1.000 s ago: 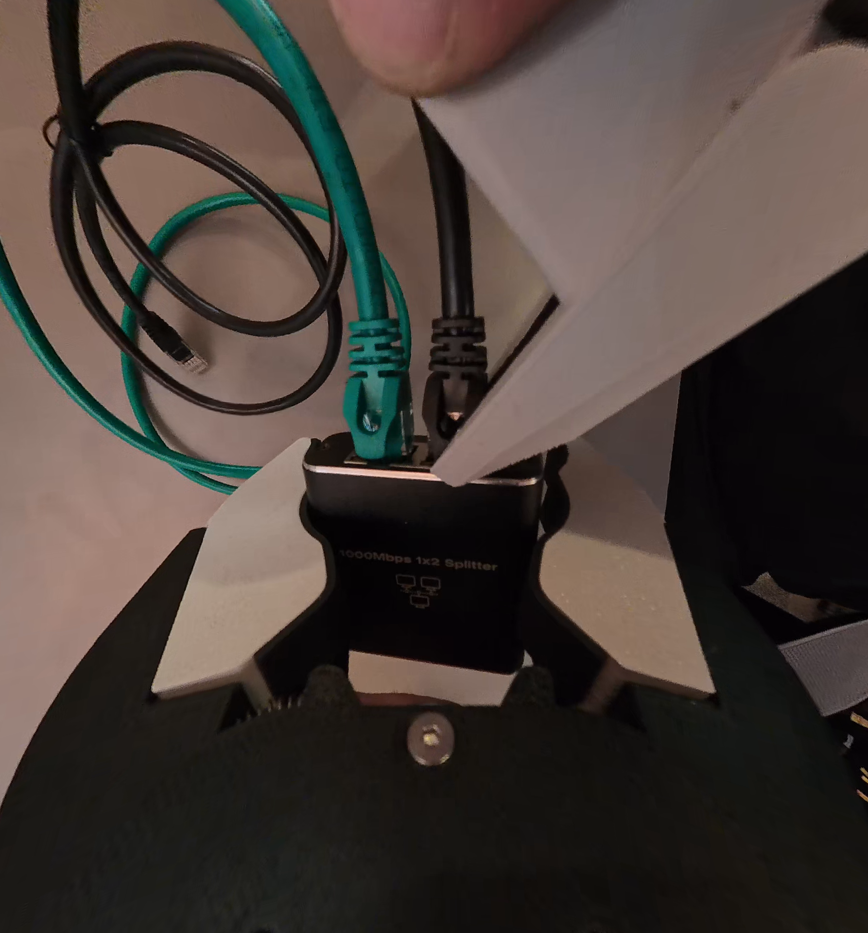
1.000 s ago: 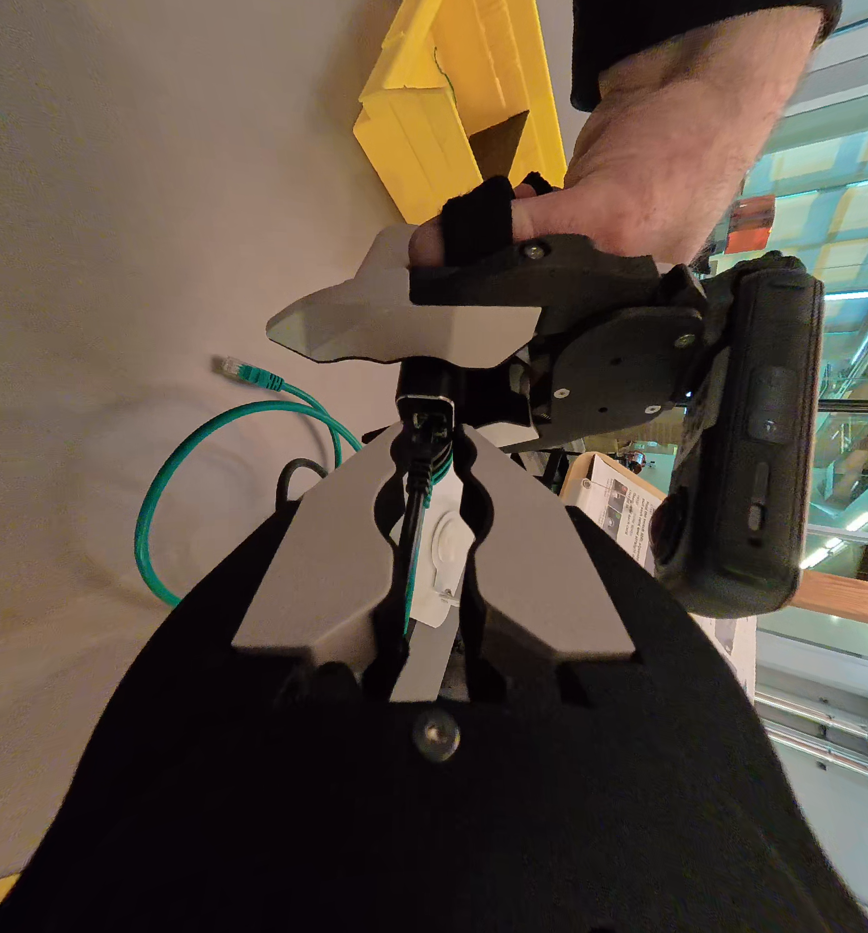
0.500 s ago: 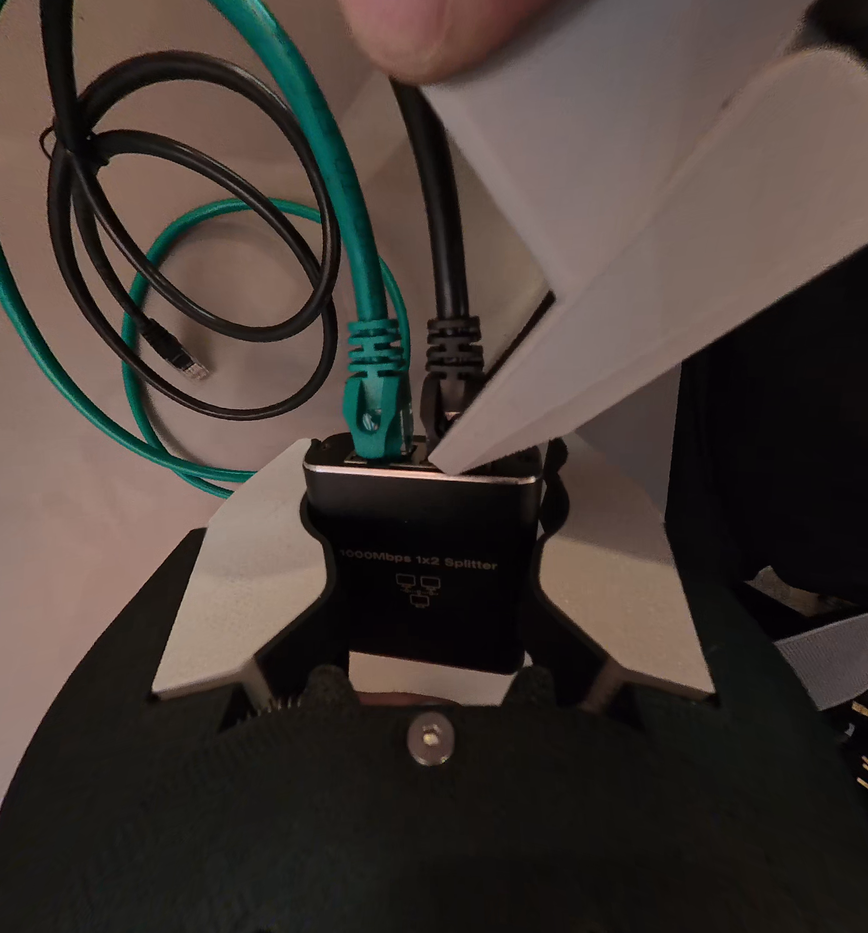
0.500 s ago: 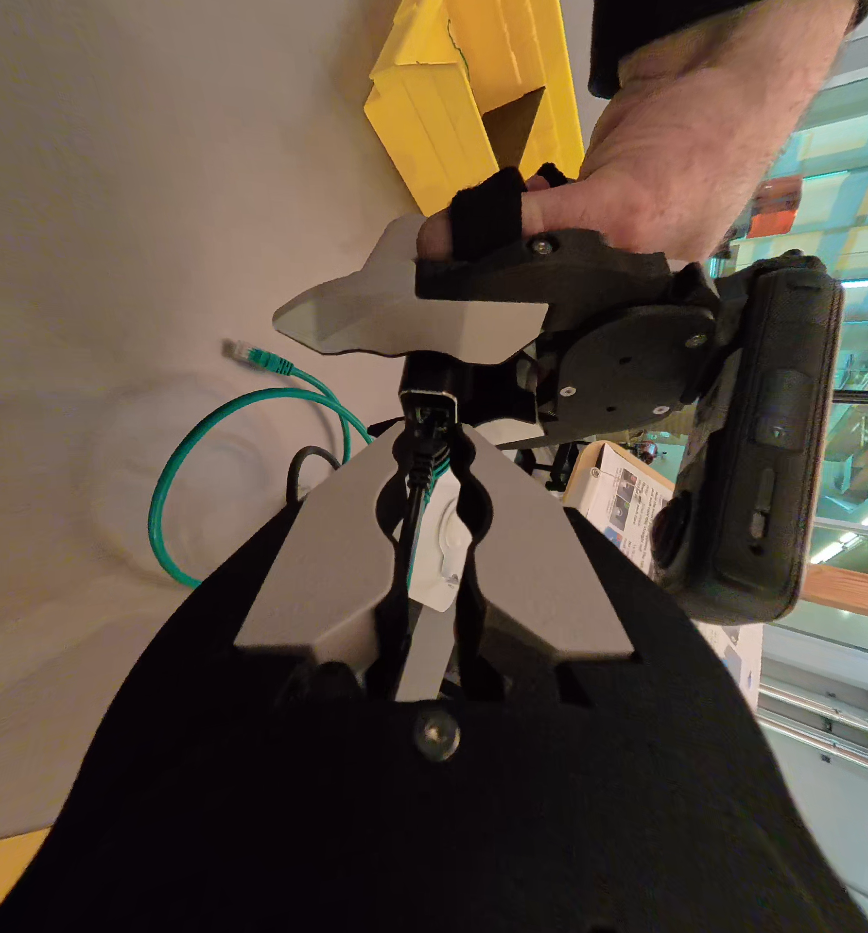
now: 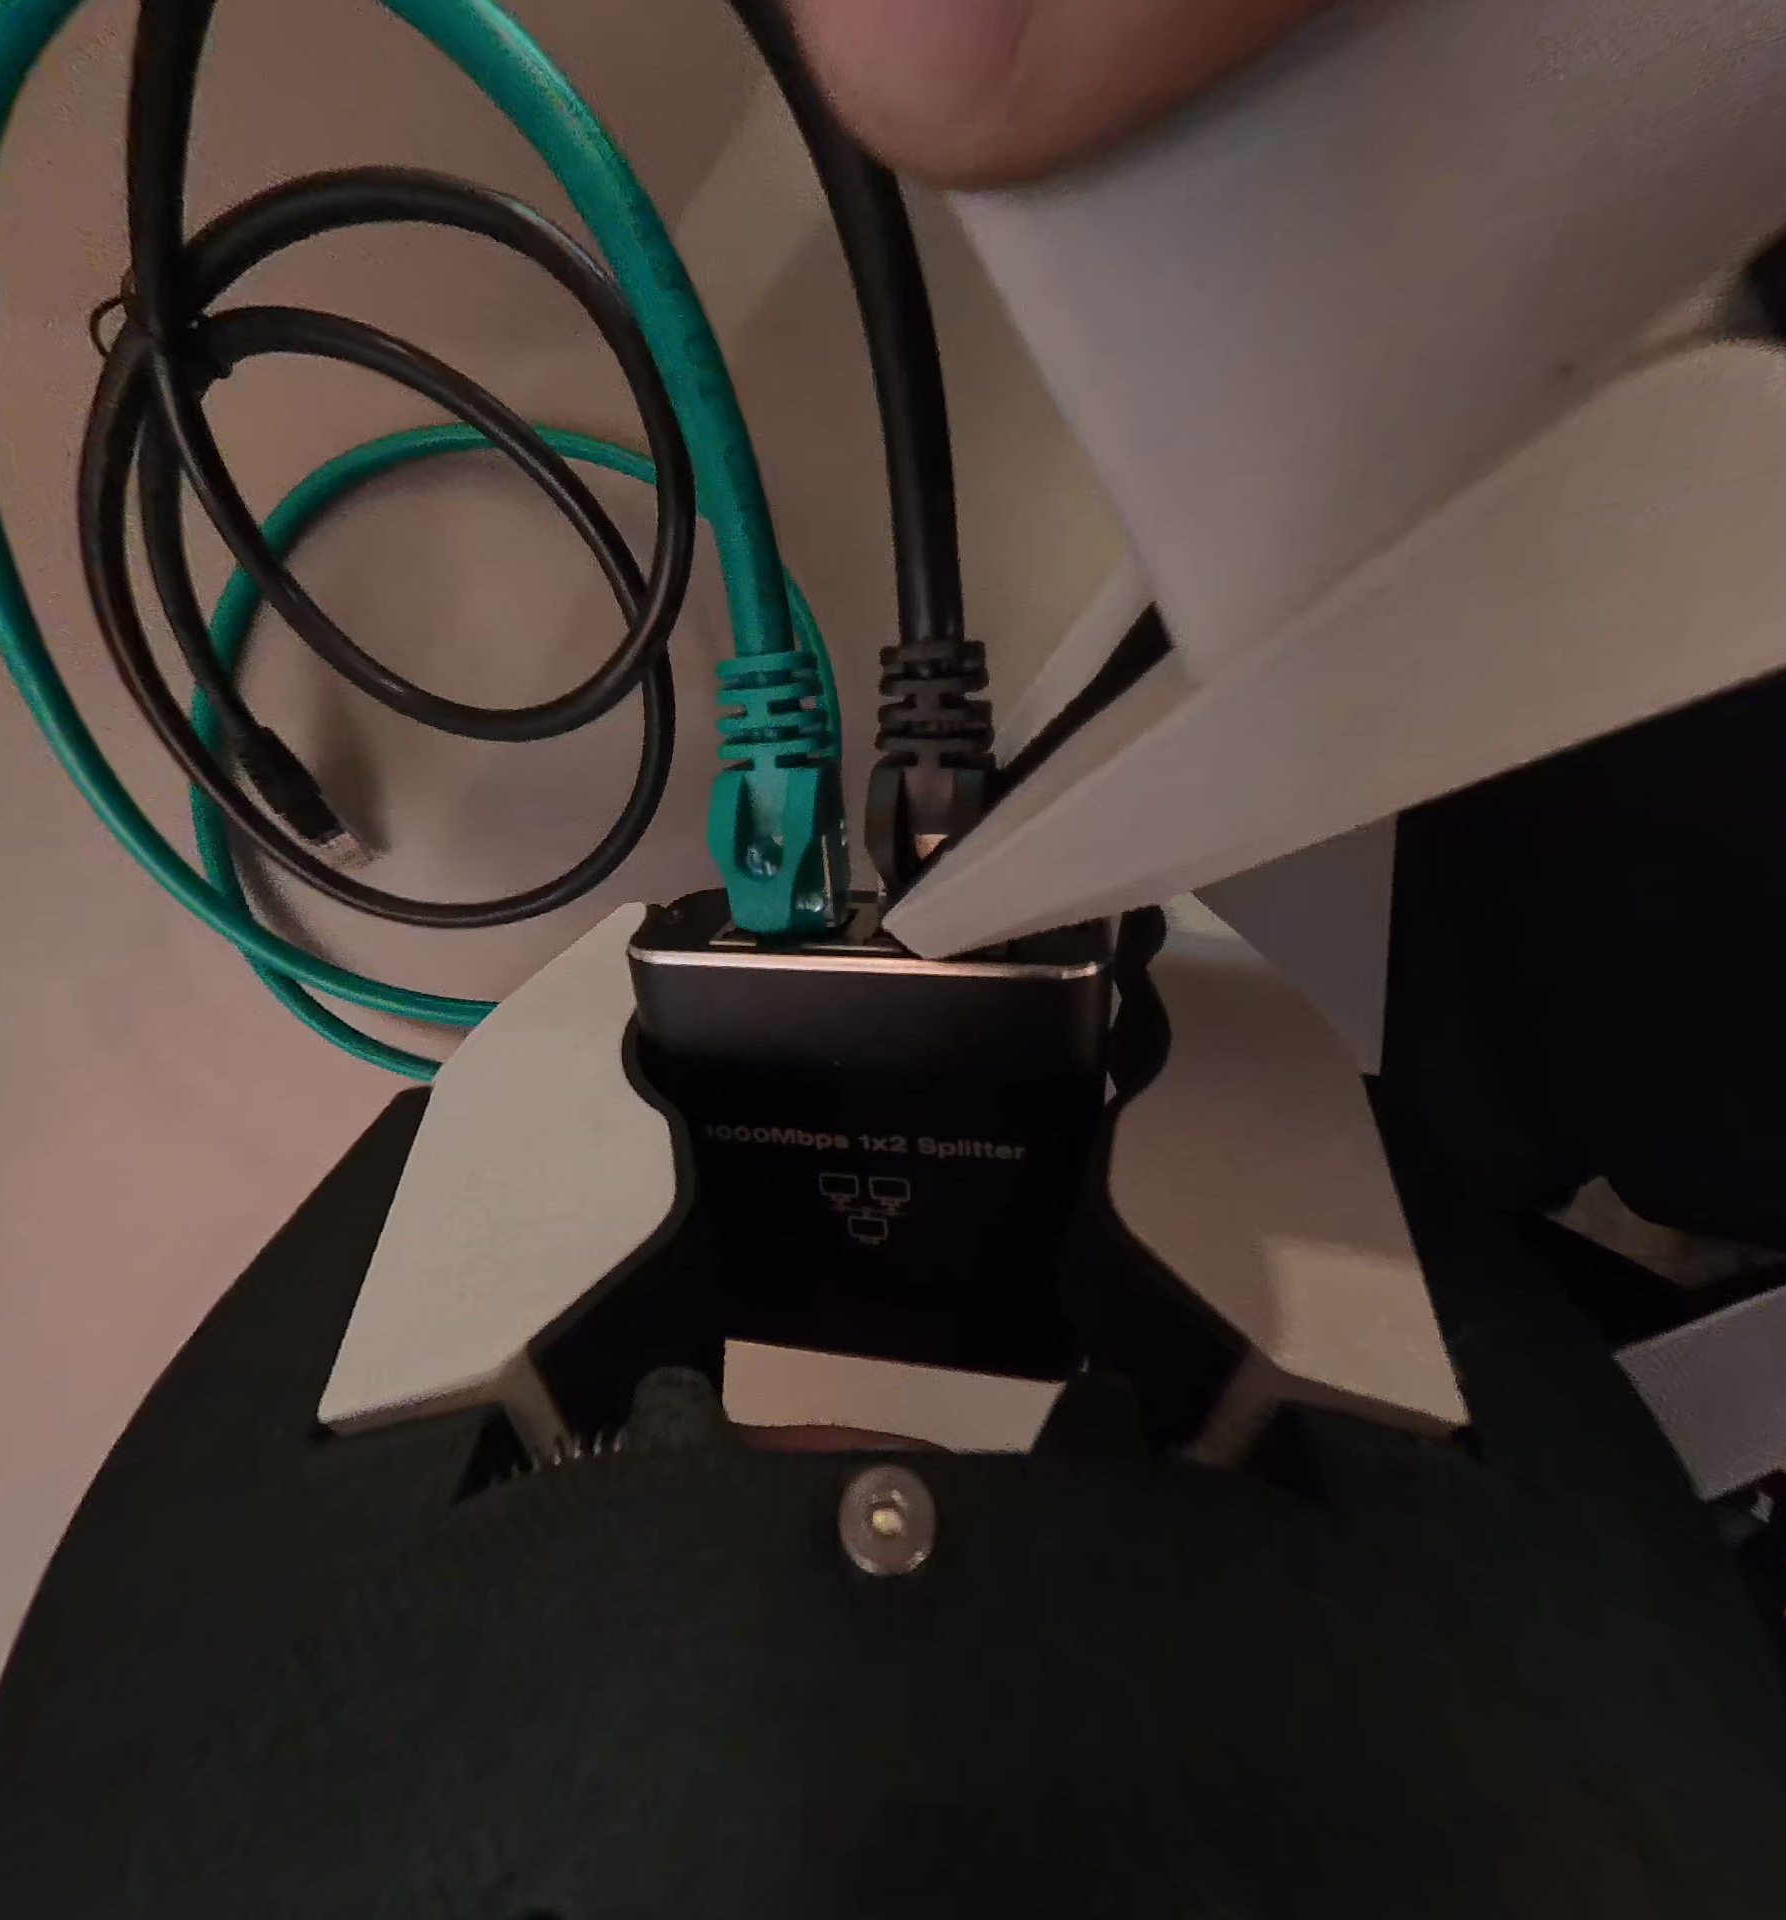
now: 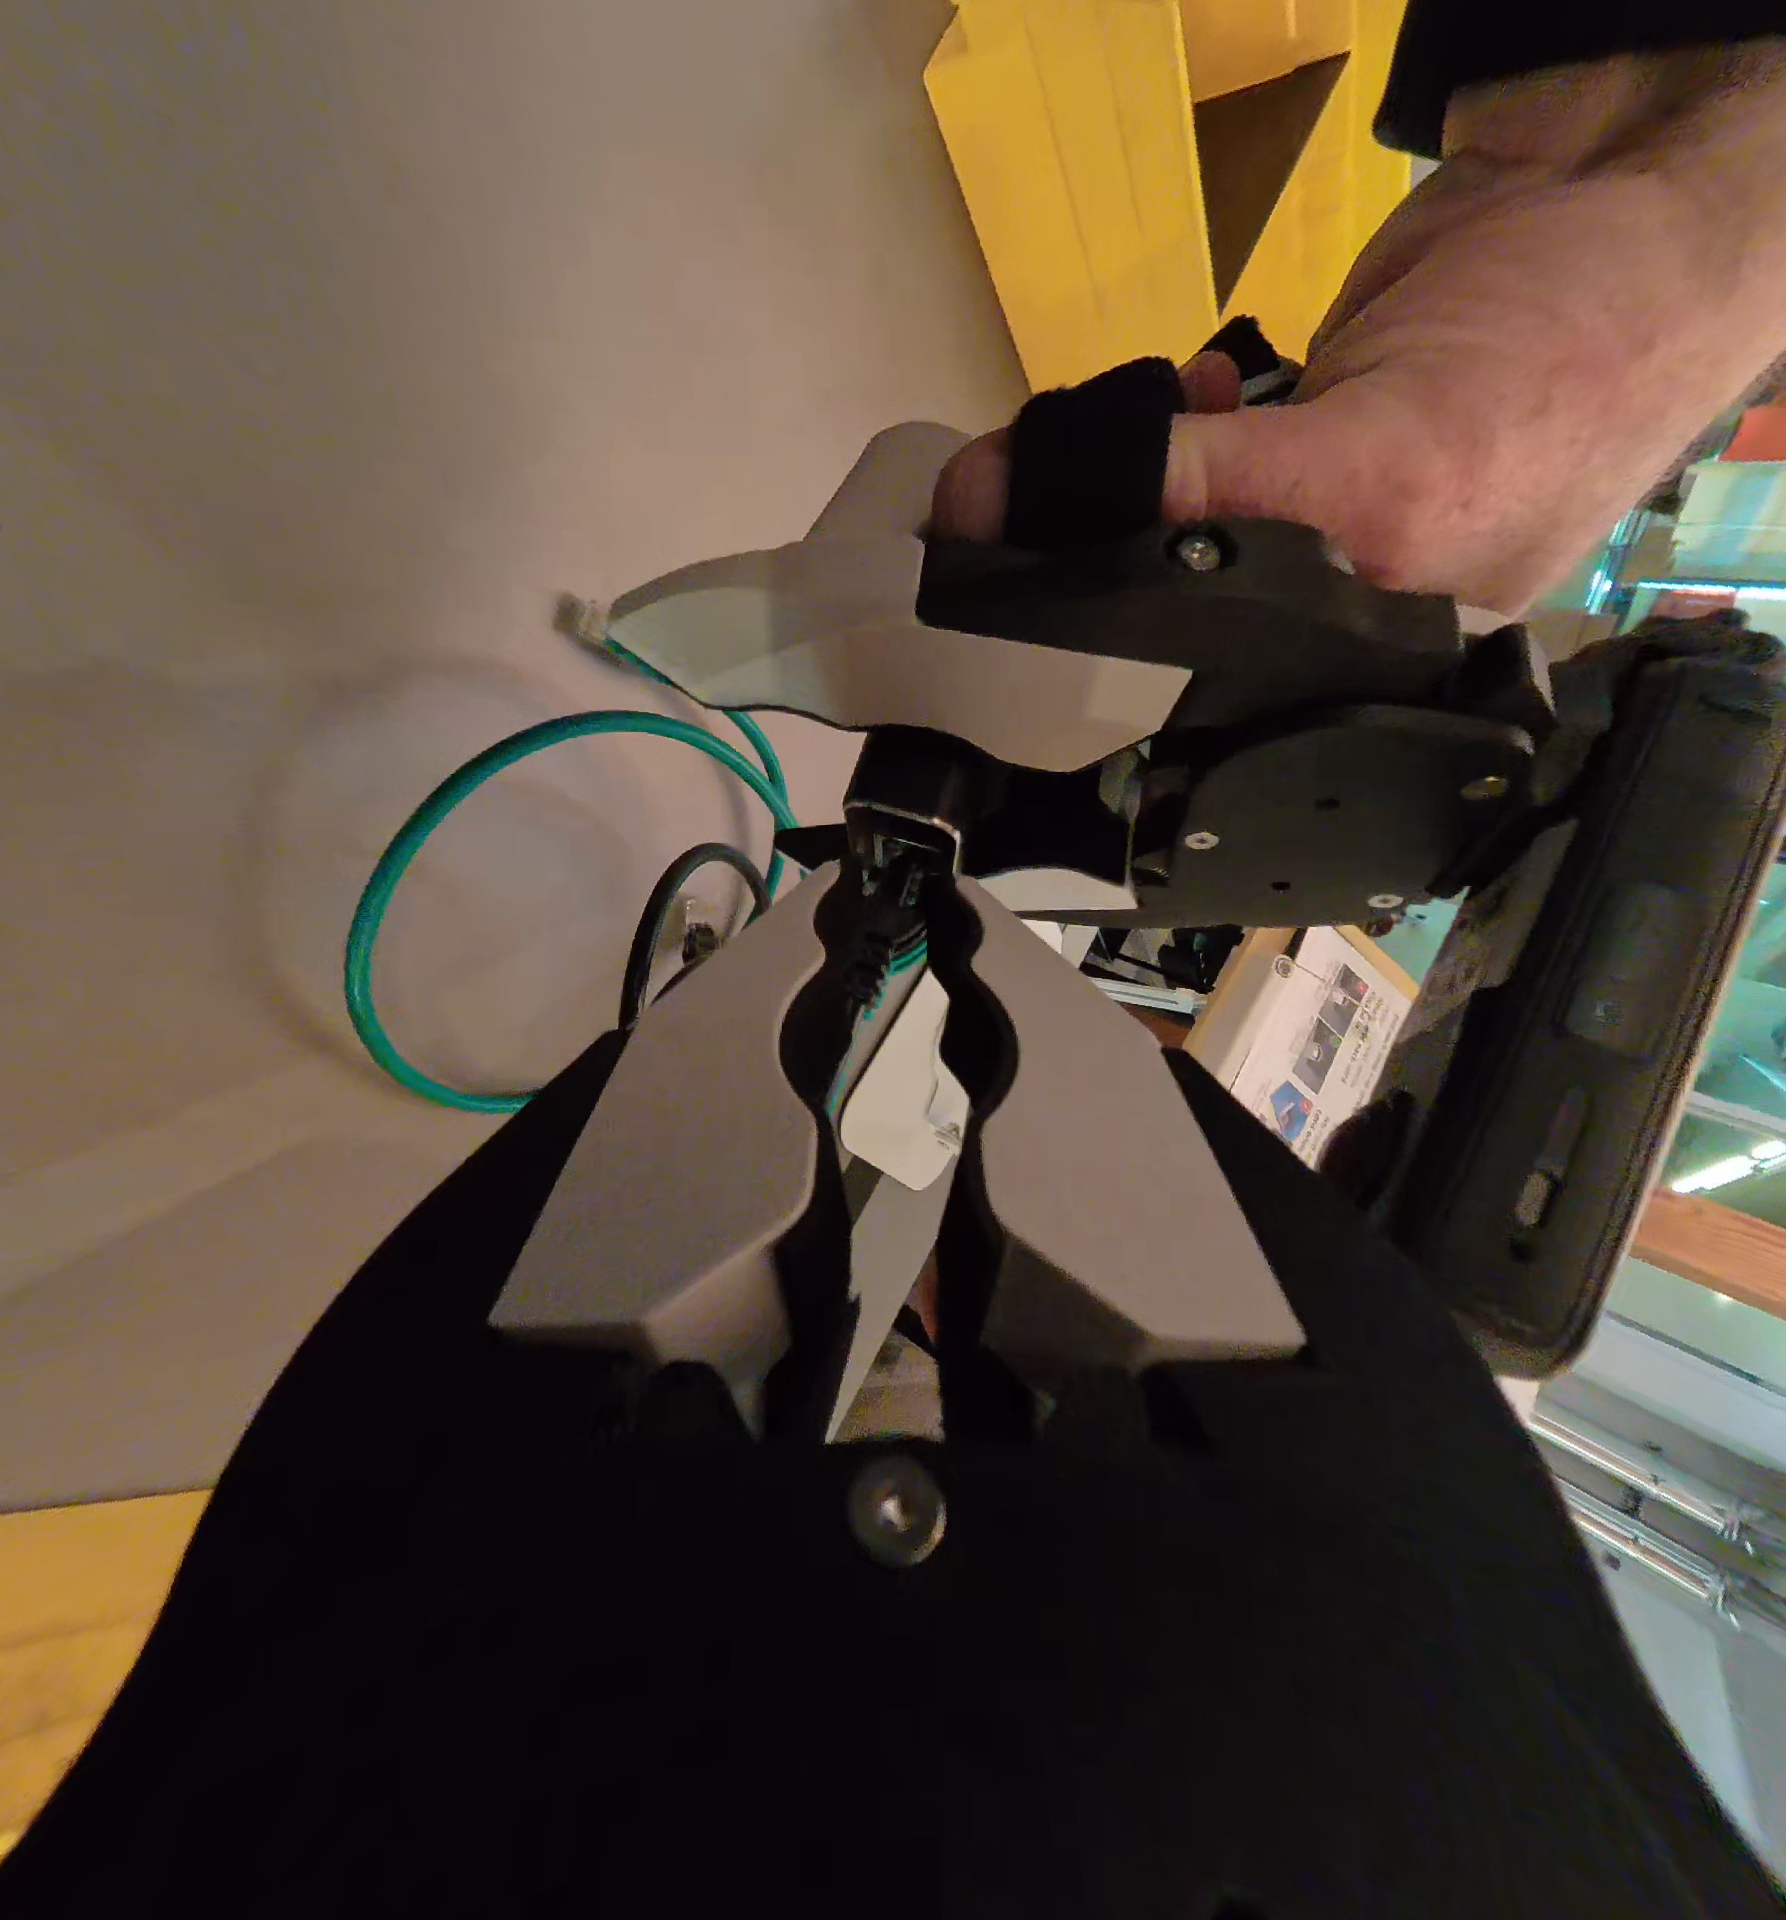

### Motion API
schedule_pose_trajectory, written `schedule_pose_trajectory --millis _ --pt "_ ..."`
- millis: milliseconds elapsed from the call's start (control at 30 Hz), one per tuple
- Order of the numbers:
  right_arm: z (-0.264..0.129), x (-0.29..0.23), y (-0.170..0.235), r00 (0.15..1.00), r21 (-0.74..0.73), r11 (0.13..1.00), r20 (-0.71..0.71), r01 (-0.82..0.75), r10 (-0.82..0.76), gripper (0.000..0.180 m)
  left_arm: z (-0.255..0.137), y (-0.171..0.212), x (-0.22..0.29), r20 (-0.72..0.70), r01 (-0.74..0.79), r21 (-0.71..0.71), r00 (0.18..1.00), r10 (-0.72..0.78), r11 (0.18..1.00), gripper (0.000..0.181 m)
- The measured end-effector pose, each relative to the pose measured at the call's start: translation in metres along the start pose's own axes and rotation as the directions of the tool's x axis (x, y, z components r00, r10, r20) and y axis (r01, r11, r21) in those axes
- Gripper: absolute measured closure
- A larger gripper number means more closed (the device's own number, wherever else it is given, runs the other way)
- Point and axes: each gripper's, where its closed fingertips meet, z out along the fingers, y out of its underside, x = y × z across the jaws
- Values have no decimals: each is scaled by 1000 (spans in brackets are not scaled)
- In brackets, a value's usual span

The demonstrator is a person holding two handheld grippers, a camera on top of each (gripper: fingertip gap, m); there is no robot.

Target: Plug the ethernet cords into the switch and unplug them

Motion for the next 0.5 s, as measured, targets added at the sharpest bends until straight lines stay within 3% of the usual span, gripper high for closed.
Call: schedule_pose_trajectory --millis 500 --pt "-13 -7 -3 992 -55 993 -80 -101 96 170 8 -15 15 -20 50 151 999 -48 987 101"
